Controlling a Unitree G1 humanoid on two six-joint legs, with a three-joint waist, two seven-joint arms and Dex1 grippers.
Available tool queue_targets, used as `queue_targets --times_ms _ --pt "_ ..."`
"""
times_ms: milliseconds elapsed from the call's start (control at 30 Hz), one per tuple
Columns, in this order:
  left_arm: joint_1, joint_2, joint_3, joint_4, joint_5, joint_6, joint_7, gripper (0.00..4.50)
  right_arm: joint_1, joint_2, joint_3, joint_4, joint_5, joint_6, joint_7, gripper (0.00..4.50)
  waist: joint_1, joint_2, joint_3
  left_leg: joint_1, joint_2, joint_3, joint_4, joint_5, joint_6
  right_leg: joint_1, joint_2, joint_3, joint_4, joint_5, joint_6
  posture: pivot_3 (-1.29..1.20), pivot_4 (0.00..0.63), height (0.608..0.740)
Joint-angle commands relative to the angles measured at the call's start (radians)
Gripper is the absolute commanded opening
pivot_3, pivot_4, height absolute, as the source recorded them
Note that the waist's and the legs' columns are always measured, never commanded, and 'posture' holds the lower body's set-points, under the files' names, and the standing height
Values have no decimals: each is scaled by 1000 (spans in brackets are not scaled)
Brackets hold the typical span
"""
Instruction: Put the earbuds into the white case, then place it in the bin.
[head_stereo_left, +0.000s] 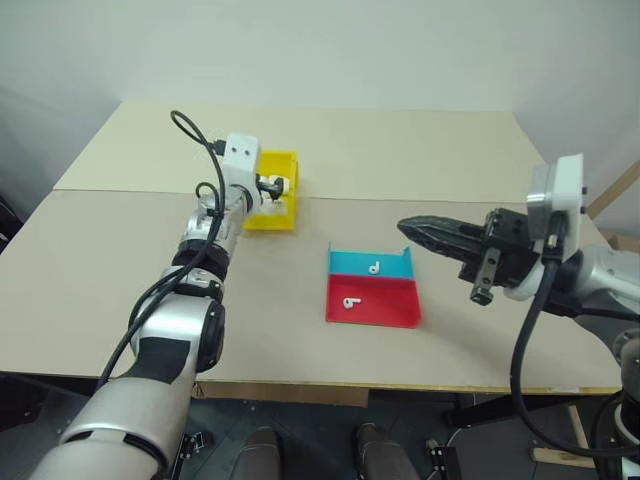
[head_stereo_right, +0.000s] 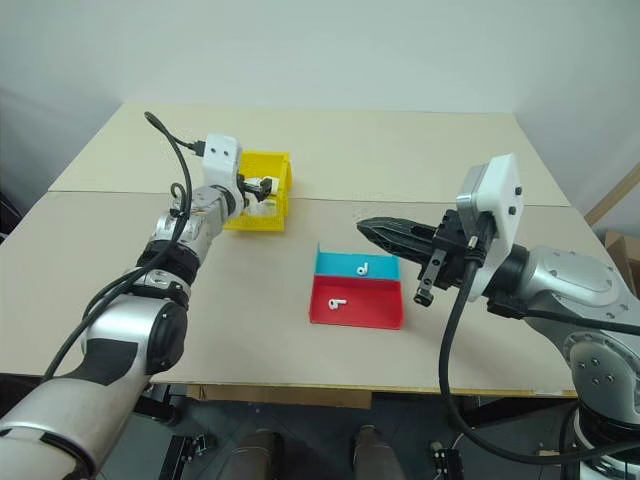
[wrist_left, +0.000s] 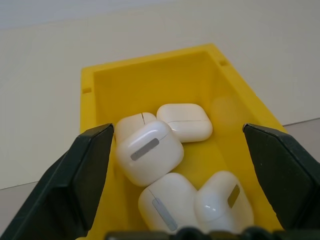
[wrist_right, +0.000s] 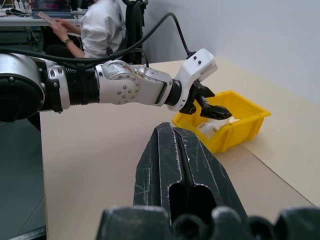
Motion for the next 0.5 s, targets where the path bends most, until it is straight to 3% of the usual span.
queue_targets --times_ms 33,167,367,500 --pt "31 55 1 -173 -14 -15 -119 4481 -17 3 -32 -22 29 -42 -13 0 -4 0 0 0 0 0 0 0 0 0 0 0 0 0 0 0 150 740" --pt "176 145 -2 -493 -69 78 -306 4481 25 26 15 3 -38 -71 -16 0 -7 0 0 0 0 0 -1 0 0 0 0 0 0 0 0 0 150 740" --pt "439 306 48 -987 -251 245 -541 4481 31 72 83 64 -113 -83 -37 0 -21 0 0 1 1 0 0 0 -1 0 0 0 2 0 0 0 150 740" --pt "630 391 109 -1223 -393 272 -680 4481 43 66 92 77 -133 -86 -9 0 -23 1 0 2 2 1 0 0 -1 1 0 0 1 0 0 0 150 740"
